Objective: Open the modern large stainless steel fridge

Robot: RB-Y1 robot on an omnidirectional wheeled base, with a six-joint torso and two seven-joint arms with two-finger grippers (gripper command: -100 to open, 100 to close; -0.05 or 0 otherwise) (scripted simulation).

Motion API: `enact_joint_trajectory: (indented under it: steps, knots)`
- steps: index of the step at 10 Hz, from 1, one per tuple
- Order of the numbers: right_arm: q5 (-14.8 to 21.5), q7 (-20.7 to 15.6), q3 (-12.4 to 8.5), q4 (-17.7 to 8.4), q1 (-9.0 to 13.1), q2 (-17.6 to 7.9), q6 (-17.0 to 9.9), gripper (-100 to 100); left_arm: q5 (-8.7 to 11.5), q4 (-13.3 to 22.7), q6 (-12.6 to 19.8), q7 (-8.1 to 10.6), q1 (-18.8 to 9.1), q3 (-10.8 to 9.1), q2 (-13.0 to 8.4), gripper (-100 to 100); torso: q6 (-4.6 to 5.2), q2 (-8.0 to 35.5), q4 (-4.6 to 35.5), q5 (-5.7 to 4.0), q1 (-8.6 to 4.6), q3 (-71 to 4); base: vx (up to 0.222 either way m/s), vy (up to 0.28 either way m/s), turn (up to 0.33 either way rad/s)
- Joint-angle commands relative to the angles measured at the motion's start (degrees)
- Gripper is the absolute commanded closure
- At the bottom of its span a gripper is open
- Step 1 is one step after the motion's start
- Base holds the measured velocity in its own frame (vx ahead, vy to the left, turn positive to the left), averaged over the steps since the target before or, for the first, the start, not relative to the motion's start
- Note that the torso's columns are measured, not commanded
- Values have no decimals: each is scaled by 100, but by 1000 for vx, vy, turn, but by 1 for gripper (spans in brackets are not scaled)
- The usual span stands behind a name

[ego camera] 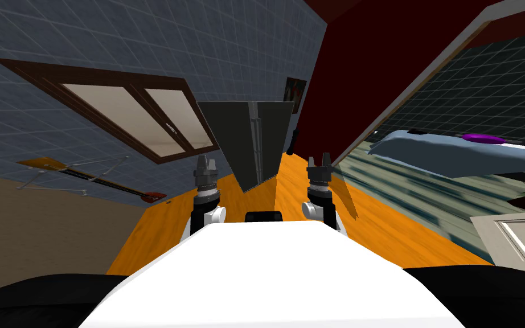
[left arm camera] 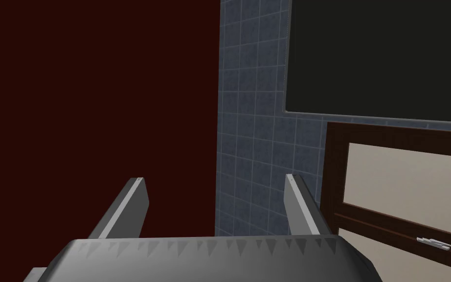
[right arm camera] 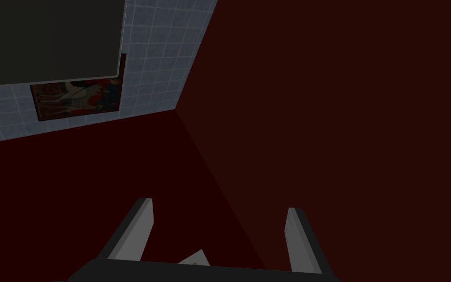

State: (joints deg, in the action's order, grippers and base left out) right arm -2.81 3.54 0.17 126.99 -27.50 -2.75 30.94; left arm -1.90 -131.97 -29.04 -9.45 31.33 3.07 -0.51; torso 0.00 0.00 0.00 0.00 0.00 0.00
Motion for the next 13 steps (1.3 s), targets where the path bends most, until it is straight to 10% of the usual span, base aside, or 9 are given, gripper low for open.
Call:
enact_joint_trajectory:
  steps: [1,9,10,13]
  knots:
    - [0,0,0,0,0,0,0,0,0,0,0,0,0,0,0,0,0,232,235,0,0,-467,0,0,0]
    - [0,0,0,2,0,0,1,0,0,-2,-1,0,0,0,0,0,0,3539,3537,0,0,-7073,0,0,0]
    - [0,0,0,2,0,0,1,0,22,3,264,93,-210,-25,-253,-100,0,3962,3960,0,0,-7919,32,-35,42]
    - [0,0,1,-1,-1,1,0,0,53,13,649,230,-522,-64,-450,-100,0,4213,4218,-2,-5,-8458,57,-68,32]
